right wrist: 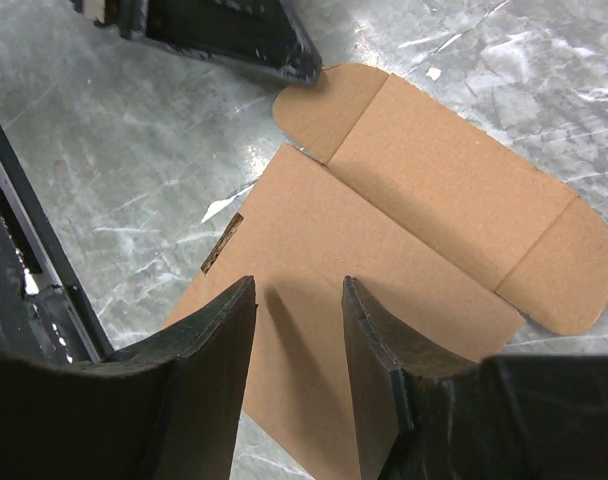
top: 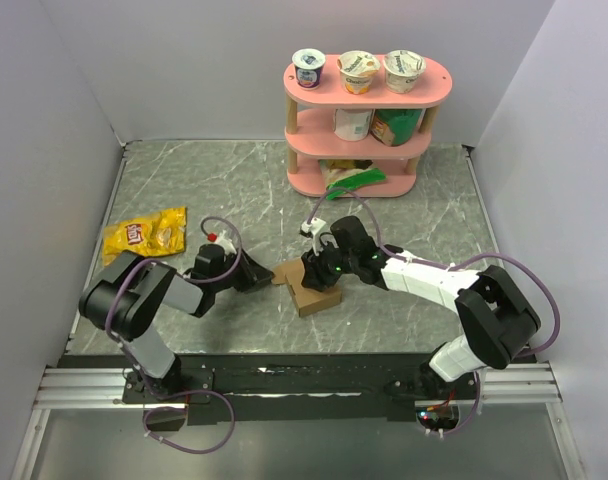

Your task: Fold the paper box

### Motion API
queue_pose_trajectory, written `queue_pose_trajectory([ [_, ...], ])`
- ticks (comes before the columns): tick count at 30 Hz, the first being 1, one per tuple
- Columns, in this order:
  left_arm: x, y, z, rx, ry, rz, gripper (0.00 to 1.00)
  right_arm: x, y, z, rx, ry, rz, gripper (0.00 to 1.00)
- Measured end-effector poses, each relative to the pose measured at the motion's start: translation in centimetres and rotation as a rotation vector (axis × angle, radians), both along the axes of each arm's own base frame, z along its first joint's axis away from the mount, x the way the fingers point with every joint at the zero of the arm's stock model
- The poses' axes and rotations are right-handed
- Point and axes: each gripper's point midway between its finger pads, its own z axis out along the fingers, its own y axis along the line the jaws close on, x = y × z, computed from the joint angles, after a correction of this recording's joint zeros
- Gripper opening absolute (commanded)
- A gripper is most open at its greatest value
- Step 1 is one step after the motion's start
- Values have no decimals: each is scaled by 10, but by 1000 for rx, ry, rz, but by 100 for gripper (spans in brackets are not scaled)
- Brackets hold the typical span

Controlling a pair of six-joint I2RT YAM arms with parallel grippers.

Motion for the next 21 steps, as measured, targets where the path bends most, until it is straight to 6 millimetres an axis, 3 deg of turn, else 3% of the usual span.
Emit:
queue_pose_trajectory([
  [3, -6, -2, -5, -40, 34, 6, 15, 0, 0, 0, 0, -2, 6, 48],
  [16, 2, -32, 20, -91, -35, -1, 14, -4, 1, -1, 2, 16, 18, 47],
  [20, 10, -37, 19, -97, -31, 5, 22, -5, 1, -1, 4, 19, 21, 47],
  [21, 13, -40, 20, -101, -30, 5, 28, -5, 1, -1, 5, 19, 21, 47],
])
